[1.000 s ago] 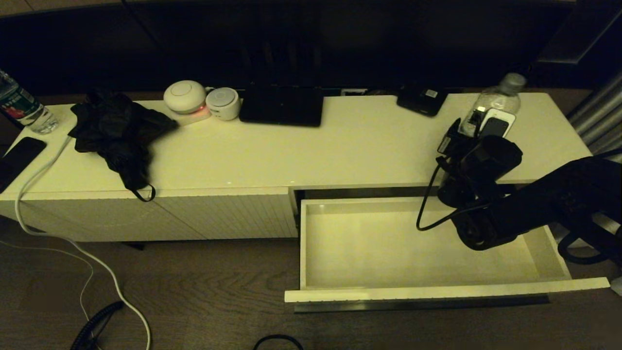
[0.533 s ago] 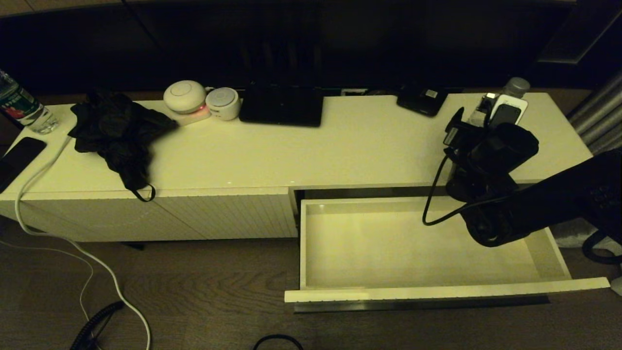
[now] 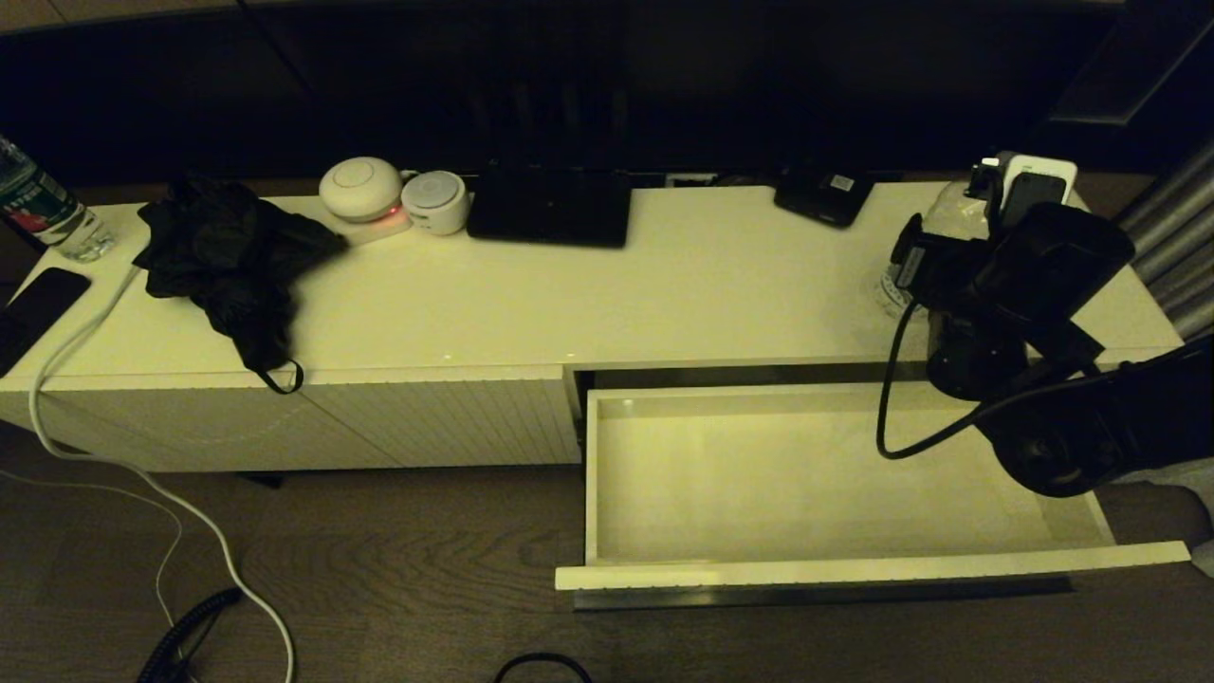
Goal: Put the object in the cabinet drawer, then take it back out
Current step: Take the mineral water out of the drawer and put it on the table, then close the drawer
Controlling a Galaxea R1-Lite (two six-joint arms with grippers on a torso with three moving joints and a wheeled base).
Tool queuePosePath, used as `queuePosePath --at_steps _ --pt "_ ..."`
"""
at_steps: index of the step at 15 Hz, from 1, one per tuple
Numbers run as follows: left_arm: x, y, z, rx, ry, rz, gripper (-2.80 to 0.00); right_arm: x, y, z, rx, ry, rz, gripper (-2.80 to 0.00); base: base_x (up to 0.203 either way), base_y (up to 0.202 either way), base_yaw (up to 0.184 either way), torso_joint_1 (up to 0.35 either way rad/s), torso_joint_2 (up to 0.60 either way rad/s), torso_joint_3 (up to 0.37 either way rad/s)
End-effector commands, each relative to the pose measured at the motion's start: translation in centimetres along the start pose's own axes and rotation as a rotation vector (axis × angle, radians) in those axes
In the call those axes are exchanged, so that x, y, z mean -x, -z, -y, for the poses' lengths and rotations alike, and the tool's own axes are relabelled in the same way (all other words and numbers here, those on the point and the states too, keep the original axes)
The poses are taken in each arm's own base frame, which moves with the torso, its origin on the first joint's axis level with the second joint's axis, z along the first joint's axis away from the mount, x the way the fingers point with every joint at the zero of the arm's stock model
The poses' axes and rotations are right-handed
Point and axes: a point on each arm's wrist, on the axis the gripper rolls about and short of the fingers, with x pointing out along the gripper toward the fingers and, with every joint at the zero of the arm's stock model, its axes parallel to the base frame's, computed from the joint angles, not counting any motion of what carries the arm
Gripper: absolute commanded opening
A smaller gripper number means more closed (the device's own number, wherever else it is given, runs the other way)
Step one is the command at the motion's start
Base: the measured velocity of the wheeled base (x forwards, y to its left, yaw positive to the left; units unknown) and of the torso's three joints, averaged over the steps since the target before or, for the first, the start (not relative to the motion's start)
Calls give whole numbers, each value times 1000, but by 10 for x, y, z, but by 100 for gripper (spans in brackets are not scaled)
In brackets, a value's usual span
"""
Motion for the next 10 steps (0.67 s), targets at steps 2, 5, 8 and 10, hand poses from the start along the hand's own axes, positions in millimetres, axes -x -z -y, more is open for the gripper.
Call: queuePosePath --at_steps 2,5,8,10 --pt "0 0 0 6 1 2 -280 32 -43 28 37 -44 -39 0 0 0 0 0 0 0" --pt "0 0 0 6 1 2 -280 57 -58 50 130 -96 -135 0 0 0 0 0 0 0" --pt "0 0 0 6 0 1 -280 82 -65 77 215 -131 -211 0 0 0 0 0 0 0" --pt "0 0 0 6 1 2 -280 107 -62 102 332 -193 -274 0 0 0 0 0 0 0"
